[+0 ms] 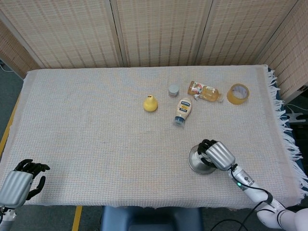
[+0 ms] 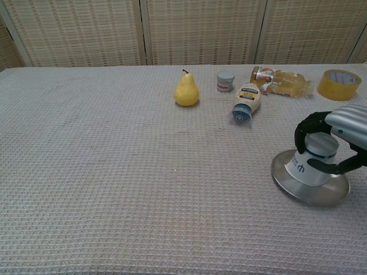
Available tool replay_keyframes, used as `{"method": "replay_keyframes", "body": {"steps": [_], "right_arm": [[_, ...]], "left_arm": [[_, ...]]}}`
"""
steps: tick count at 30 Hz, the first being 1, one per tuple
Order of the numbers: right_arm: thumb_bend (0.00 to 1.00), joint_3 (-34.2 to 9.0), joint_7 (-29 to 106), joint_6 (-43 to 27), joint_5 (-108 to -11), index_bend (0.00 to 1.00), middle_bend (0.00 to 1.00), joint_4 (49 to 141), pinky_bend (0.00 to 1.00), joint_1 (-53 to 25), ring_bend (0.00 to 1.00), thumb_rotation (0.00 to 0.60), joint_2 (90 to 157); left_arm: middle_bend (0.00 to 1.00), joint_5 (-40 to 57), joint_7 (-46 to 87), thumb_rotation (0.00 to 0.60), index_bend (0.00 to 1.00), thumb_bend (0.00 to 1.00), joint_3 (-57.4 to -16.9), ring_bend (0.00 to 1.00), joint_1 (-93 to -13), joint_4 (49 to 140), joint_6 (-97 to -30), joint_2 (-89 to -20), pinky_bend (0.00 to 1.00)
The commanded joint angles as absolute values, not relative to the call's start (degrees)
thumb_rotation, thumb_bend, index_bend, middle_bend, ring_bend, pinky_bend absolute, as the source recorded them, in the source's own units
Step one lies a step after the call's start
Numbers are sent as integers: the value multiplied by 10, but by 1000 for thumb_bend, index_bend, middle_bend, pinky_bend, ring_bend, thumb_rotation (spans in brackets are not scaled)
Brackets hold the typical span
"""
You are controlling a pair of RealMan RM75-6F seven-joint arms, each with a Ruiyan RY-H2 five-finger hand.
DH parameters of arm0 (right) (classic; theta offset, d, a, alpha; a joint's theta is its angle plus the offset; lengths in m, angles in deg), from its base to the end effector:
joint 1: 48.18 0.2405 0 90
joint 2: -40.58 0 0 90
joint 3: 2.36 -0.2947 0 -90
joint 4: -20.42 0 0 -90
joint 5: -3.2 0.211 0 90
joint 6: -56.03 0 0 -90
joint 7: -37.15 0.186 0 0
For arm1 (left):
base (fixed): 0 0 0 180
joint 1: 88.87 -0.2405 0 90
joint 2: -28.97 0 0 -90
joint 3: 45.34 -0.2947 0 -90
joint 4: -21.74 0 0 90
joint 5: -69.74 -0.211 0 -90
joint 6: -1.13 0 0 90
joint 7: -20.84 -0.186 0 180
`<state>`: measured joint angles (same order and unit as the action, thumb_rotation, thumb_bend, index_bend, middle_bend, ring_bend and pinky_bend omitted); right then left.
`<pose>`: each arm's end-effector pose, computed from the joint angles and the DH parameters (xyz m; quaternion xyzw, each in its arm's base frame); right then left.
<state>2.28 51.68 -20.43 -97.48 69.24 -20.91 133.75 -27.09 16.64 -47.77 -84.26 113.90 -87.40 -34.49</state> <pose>-0.3035 -0.3363 -0.0106 0.7834 -0.2685 0.4053 0.3872 -0.3208 0.2018 0.1597 -0.6680 -0.3299 -0.3869 0.5434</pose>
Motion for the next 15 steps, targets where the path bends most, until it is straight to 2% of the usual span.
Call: {"method": "replay_keyframes", "body": {"steps": [1, 7, 12, 15], "right_arm": [[272, 21, 525, -220, -977, 495, 413, 655, 519, -213, 303, 600, 1364], [272, 31, 550, -223, -983, 495, 413, 653, 519, -213, 303, 600, 1366], [272, 56, 622, -215, -994, 495, 413, 709, 519, -211, 303, 600, 1341], [272, 55, 607, -216, -994, 495, 413, 720, 519, -210, 303, 600, 1334]], "left_arm": [[446, -271, 166, 600, 404, 513, -478, 372, -842, 1139, -873, -345, 238], [446, -271, 166, 600, 405, 513, -478, 372, -842, 1139, -872, -345, 236], [446, -272, 165, 600, 404, 513, -479, 372, -842, 1139, -873, -345, 233], [446, -273, 166, 600, 404, 514, -479, 372, -843, 1139, -874, -344, 232]]}}
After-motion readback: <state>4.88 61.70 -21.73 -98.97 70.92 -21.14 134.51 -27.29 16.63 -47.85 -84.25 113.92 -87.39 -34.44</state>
